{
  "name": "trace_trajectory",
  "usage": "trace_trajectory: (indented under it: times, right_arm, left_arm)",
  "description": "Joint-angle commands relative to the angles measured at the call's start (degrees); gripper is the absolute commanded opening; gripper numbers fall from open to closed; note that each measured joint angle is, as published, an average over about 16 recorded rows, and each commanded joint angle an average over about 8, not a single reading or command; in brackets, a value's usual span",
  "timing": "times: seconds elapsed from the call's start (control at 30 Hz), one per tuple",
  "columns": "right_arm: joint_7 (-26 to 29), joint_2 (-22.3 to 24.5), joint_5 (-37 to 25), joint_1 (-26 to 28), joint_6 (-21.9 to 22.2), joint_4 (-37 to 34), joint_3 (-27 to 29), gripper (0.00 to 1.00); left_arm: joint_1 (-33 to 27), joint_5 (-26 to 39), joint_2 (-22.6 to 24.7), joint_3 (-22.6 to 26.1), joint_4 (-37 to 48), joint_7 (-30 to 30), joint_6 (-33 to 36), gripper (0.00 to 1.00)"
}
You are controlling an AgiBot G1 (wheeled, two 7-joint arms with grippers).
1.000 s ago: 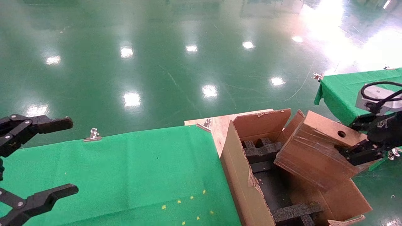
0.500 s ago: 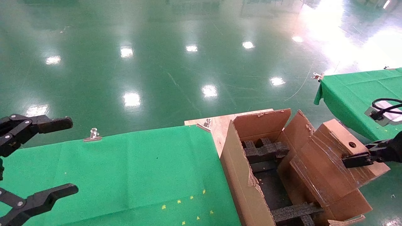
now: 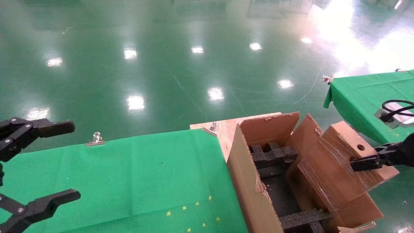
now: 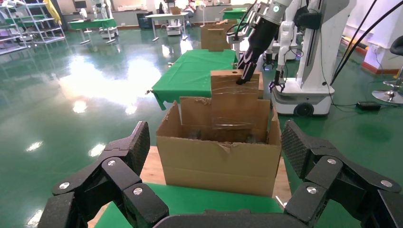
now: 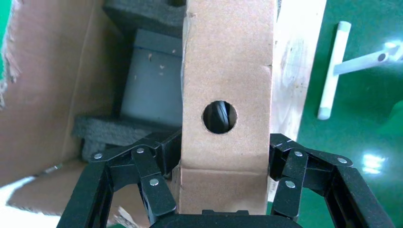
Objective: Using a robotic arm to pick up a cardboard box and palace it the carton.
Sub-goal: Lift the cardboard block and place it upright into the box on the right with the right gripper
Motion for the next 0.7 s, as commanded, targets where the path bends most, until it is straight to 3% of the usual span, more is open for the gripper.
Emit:
trace_trajectory:
  times: [0.03,0.4,0.7]
  right_arm:
    - [0.76,-0.12,0.25,-0.27,0.39,-0.33,-0.09,0.0]
    - [13.8,-0.99,-2.54,-4.57,8.58,4.17,-2.69,0.0]
    - [21.06,-0.87,-6.0,-8.5,16.37,9.65,-4.95,0.0]
  left_arm:
    - [0.0,0.0,0.0,0.0,0.0,0.0,0.0,1.0]
    - [0.0,0.0,0.0,0.0,0.0,0.0,0.0,1.0]
    - [0.0,0.0,0.0,0.01,0.0,0.0,0.0,1.0]
